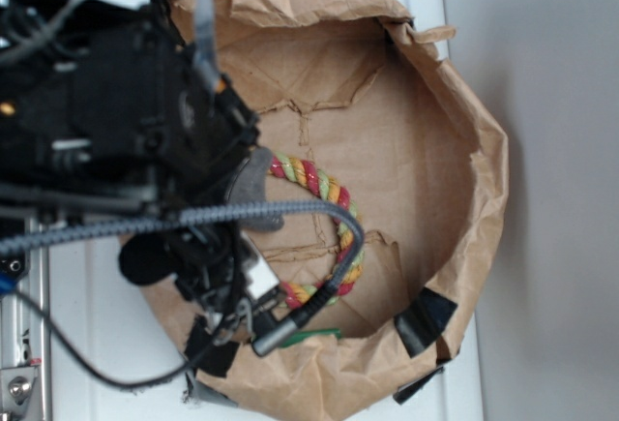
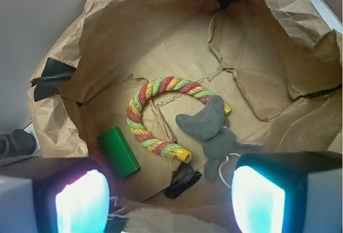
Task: Grab the multicolored rope.
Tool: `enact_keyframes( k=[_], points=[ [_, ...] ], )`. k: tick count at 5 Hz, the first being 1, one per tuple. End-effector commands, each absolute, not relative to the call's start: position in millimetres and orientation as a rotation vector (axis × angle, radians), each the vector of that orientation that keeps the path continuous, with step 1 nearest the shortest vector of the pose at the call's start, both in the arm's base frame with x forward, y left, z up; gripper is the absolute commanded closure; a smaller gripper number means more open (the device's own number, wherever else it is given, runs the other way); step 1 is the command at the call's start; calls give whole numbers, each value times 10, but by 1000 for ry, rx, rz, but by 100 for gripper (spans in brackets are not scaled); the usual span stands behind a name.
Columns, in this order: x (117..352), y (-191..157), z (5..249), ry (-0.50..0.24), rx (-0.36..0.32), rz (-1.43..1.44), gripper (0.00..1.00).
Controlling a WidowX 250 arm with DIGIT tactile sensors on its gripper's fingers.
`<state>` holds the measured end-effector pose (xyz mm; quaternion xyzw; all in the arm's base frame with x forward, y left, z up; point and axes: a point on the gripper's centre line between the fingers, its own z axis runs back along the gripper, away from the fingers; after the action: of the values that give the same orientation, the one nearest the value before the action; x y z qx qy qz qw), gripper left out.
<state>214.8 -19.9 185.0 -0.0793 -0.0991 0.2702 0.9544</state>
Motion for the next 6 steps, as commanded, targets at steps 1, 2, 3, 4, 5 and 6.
enact_keyframes(
  k=[1,2,3,4,5,6],
  points=[
    [2371,-197,1498,-241,-178,651,0],
    [2547,-163,1299,-349,-195,725,0],
    [2621,-103,1201,-359,-240,731,0],
    [2804,-36,1028,-343,-265,754,0],
    [2956,-122,879,-338,-191,798,0],
    [3024,-194,775,-360,-155,824,0]
  ],
)
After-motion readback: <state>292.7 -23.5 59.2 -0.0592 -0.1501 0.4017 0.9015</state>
